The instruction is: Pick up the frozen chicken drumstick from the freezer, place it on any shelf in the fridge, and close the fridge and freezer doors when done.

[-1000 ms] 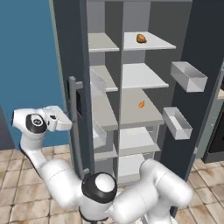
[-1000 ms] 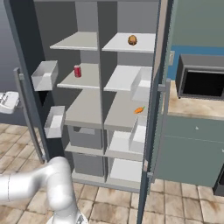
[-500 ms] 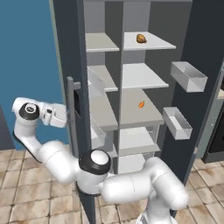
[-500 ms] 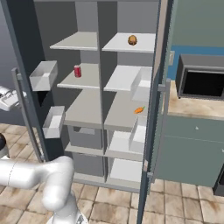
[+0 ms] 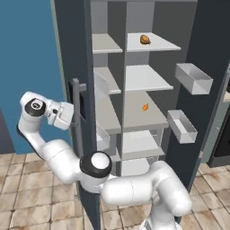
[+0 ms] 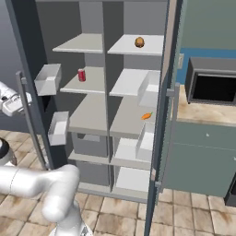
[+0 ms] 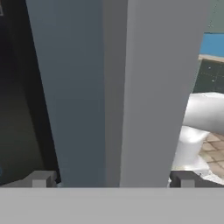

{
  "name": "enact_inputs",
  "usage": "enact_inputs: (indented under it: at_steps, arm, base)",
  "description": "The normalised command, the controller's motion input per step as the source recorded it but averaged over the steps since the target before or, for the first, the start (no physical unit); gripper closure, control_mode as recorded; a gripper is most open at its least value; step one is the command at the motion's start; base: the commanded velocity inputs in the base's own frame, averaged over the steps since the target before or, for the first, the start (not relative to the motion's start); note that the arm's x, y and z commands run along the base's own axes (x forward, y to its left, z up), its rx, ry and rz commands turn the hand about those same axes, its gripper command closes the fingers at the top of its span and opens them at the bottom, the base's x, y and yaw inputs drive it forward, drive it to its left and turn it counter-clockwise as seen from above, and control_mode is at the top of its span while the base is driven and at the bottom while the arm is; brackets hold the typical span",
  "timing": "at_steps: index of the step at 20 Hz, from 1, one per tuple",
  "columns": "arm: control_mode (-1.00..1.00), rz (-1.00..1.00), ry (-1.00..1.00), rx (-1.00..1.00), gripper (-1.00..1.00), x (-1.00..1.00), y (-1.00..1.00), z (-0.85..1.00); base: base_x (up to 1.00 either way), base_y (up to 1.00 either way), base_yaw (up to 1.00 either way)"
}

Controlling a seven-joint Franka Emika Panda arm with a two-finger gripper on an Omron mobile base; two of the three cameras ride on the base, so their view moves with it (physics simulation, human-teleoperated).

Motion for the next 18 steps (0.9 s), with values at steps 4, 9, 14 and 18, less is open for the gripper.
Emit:
enact_inputs:
  at_steps: [4, 9, 14, 18]
  arm:
    - [-1.00, 0.34, -0.28, 0.01, -1.00, 0.00, -1.00, -0.19]
    - [-1.00, 0.36, -0.19, 0.03, -1.00, 0.24, -0.95, -0.01]
    - [-1.00, 0.32, -0.12, 0.04, -1.00, 0.52, -0.74, 0.00]
    - [-1.00, 0.23, -0.07, 0.00, -1.00, 0.44, -0.41, 0.00]
  base:
    - [0.00, 0.00, 0.00]
    - [0.00, 0.00, 0.00]
    - [0.00, 0.00, 0.00]
    - [0.00, 0.00, 0.00]
